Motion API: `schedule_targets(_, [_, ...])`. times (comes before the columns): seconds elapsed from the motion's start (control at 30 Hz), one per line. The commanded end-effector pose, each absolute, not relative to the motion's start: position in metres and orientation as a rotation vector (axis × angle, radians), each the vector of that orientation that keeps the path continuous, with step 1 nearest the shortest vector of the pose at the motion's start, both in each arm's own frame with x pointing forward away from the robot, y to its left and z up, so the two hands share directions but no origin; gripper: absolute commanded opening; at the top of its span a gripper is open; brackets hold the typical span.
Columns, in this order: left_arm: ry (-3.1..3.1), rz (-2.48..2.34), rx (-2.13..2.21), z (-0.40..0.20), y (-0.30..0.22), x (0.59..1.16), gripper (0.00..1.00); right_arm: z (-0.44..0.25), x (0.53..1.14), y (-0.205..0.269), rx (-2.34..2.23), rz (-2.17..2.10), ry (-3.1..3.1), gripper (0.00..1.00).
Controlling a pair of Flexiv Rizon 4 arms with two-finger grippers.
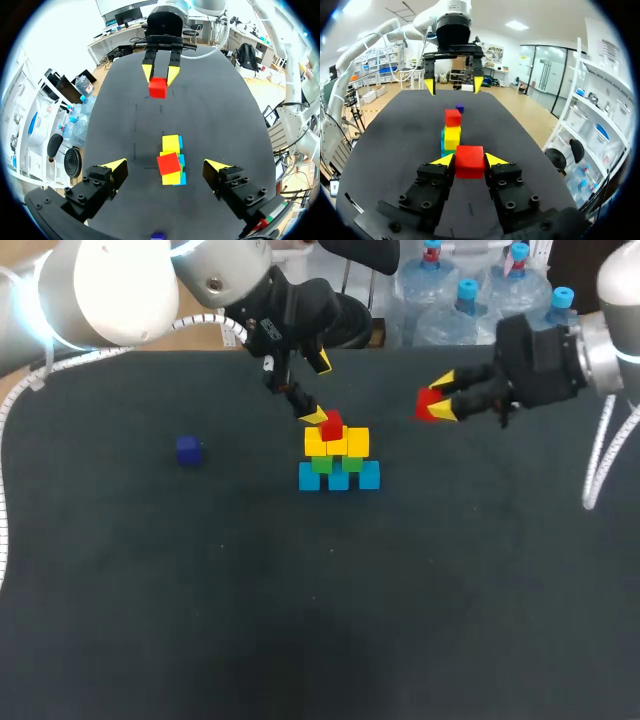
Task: Place the blue cubes, place green cubes on the blue cubes, place the yellow cubes on the green cubes, then place the red cubes on the yellow cubes, and place purple cube on the red cubes.
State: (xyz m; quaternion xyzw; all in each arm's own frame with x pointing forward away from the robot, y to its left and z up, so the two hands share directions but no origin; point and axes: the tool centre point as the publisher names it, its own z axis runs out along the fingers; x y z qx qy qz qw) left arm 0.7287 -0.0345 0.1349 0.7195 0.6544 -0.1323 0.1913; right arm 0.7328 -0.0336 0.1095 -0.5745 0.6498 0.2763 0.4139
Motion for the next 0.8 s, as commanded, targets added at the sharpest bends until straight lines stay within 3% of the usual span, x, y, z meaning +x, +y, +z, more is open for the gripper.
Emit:
schedule_targets(0.03, [1.833, -0.373, 2.022, 0.134, -0.033, 0.729, 1.0, 0.11, 0.742, -0.01, -1.483, 0.703, 1.626, 0.0])
schedule_targets(0.8, [1.833, -0.373, 2.022, 0.134, -0.033, 0.729, 1.0, 0.119, 0.727, 0.039, -1.546, 0.717, 1.649, 0.0])
